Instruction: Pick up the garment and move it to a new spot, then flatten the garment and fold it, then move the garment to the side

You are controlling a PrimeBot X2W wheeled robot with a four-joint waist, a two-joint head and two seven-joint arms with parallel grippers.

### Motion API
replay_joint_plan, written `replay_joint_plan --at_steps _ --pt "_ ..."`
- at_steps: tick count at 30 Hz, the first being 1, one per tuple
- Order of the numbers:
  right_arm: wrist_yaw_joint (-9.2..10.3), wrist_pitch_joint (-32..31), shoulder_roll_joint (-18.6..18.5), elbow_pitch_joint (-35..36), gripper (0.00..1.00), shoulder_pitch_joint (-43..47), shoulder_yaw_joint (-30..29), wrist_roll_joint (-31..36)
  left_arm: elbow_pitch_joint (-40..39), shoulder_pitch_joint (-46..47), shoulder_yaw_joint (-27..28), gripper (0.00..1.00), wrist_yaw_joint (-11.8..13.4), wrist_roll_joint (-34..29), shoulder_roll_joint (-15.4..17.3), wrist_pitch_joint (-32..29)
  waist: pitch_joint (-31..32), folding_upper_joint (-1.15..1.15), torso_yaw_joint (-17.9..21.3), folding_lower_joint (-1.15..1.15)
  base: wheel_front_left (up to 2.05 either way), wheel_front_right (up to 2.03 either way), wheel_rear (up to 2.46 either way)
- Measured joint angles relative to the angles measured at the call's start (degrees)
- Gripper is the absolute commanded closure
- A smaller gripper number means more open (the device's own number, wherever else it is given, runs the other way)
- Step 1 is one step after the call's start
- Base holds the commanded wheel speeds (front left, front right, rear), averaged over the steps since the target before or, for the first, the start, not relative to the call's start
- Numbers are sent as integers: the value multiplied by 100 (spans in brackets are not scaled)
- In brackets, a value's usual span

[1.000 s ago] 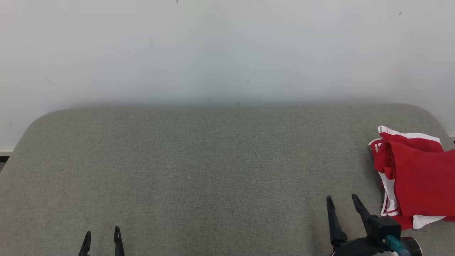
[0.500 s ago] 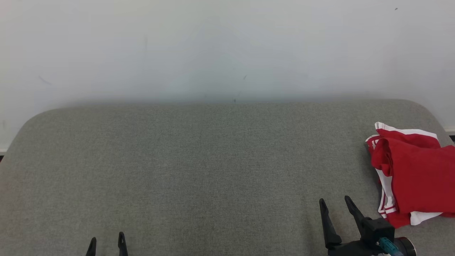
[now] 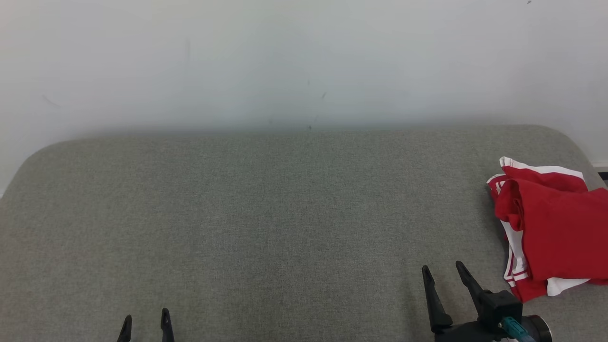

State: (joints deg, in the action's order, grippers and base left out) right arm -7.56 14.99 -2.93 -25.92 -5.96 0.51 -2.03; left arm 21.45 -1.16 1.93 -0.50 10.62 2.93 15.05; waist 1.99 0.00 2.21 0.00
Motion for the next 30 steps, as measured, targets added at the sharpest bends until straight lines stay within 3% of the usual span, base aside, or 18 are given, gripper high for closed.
replay_joint_plan --at_steps 28,29,30 --pt "0 -10 3 -101 0 52 69 -5 43 -20 -13 0 -48 2 -15 -3 -66 0 32 -1 0 0 0" --pt "0 -11 3 -127 100 67 69 -5 68 -21 -12 100 -52 2 -18 -3 -67 0 31 -1 0 0 0" --pt "0 -15 4 -166 100 77 67 -5 113 -31 -12 100 -52 2 -26 -10 -68 0 30 -1 0 0 0"
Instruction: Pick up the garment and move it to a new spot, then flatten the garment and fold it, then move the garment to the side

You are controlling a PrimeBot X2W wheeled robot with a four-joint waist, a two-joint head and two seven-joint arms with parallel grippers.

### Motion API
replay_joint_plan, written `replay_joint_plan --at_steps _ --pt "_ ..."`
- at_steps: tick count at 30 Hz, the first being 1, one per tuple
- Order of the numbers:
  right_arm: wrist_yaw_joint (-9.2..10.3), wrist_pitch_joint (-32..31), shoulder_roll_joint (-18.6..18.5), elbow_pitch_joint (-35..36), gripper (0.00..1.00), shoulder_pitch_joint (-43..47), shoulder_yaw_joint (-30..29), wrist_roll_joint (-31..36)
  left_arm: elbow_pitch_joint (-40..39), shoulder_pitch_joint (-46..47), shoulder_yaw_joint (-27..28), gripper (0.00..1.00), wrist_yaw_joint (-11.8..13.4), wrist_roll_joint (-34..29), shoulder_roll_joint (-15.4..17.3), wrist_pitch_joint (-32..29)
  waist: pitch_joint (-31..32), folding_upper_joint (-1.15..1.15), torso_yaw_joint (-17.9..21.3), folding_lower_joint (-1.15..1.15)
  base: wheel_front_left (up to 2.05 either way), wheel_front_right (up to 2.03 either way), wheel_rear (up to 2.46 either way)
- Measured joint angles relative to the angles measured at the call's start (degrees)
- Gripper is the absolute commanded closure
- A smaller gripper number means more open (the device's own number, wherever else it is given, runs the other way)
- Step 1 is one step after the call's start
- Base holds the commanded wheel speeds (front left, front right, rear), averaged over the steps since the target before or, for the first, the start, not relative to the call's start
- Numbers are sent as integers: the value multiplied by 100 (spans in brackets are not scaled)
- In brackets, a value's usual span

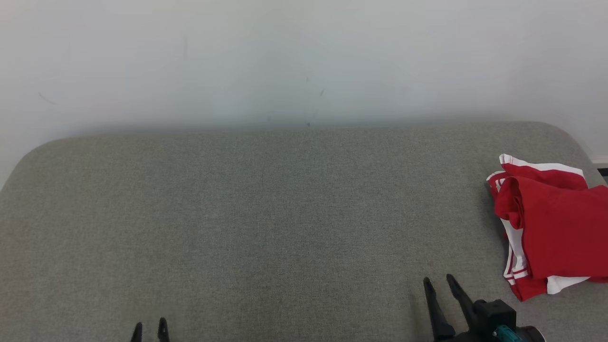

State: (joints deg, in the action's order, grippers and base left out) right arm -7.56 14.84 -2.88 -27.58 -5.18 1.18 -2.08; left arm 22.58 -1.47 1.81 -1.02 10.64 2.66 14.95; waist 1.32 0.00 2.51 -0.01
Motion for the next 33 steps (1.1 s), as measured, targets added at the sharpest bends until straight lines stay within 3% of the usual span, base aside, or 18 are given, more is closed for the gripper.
replay_joint_plan --at_steps 7,33 --pt "0 -81 3 -318 100 259 -20 -109 307 -111 7 100 -2 67 -36 -96 -4 0 -4 0 0 0 0" --pt "0 -704 2 193 100 192 -241 -2852 -24 61 134 100 -200 2571 -32 -722 -33 0 -54 0 0 0 0"
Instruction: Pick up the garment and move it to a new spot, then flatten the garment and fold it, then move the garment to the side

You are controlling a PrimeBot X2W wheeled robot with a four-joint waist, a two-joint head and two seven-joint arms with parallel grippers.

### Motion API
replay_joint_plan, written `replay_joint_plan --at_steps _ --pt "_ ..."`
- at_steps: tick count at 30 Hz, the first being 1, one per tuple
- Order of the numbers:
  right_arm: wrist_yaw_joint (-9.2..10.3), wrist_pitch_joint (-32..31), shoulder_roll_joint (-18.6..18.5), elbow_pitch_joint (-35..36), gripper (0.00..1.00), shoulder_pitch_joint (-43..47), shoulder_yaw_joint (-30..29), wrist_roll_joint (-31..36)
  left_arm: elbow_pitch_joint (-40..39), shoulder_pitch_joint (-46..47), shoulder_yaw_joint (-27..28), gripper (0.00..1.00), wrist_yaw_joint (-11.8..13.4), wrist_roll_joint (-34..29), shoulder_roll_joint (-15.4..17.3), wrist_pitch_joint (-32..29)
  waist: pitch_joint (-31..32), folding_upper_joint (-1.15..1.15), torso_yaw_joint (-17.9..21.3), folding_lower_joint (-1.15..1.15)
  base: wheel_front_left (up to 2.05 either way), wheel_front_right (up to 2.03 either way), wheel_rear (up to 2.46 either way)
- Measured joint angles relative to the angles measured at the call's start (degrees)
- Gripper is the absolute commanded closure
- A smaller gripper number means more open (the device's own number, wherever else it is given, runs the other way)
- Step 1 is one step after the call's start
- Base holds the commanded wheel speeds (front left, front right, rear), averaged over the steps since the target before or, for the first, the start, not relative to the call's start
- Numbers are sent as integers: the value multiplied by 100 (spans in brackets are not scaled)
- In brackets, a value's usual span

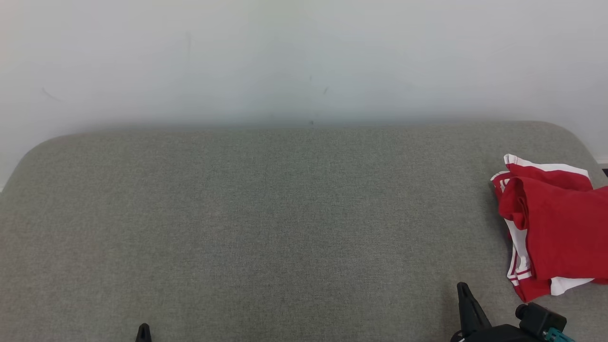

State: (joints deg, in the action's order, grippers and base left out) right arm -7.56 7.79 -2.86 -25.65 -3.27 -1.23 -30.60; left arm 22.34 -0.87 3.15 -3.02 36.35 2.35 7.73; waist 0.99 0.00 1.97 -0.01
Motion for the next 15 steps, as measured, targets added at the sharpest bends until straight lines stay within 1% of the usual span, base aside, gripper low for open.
replay_joint_plan --at_steps 13,15 --pt "0 -277 0 222 100 -34 -100 -1165 -153 120 66 100 -60 1050 3 -271 -15 0 -26 0 0 0 0" --pt "0 -310 0 249 100 -37 -112 -1327 -175 131 74 100 -99 1211 3 -302 -17 0 -30 0 0 0 0"
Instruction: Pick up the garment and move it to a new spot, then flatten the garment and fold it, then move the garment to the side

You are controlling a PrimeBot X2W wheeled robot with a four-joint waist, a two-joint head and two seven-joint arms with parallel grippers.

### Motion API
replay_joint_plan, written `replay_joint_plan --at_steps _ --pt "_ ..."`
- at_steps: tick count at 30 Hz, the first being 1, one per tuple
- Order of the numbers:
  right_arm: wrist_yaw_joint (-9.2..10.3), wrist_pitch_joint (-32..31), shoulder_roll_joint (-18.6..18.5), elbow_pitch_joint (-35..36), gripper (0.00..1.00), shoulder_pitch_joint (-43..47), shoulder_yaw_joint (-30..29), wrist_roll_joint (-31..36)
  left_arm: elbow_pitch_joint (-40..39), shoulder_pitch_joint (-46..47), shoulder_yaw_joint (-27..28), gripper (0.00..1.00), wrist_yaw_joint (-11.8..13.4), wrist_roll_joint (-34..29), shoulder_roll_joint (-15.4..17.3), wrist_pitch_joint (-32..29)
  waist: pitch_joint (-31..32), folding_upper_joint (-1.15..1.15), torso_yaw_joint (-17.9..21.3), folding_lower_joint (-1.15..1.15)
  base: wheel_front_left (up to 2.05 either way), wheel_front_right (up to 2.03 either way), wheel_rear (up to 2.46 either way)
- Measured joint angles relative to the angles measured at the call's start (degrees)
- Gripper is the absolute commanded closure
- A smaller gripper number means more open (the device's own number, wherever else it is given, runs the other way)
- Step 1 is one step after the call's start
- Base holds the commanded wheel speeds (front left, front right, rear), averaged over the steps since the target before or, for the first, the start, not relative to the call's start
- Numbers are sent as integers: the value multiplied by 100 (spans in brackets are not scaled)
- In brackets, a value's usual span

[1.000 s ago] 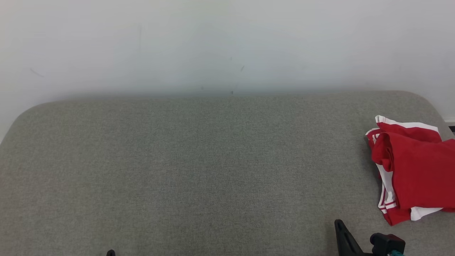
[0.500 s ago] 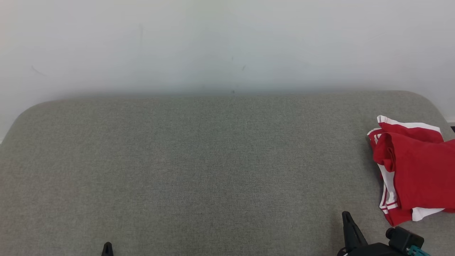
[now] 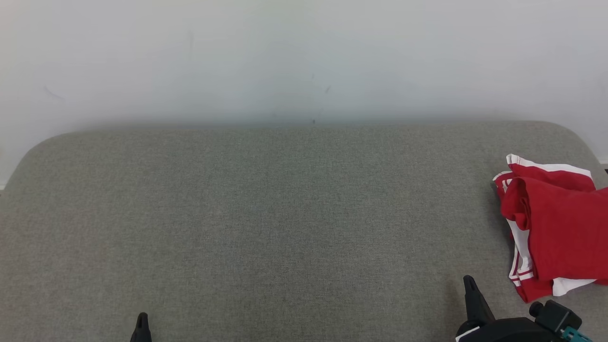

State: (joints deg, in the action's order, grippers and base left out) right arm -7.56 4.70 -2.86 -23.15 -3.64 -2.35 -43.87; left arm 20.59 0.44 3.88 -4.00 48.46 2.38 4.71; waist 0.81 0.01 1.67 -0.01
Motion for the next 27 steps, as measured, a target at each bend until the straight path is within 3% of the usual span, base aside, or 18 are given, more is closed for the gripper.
replay_joint_plan --at_steps 27 --pt "0 -450 0 366 100 -101 -168 -1930 -260 225 101 100 -116 1746 14 -446 -31 0 -53 1 0 0 0"
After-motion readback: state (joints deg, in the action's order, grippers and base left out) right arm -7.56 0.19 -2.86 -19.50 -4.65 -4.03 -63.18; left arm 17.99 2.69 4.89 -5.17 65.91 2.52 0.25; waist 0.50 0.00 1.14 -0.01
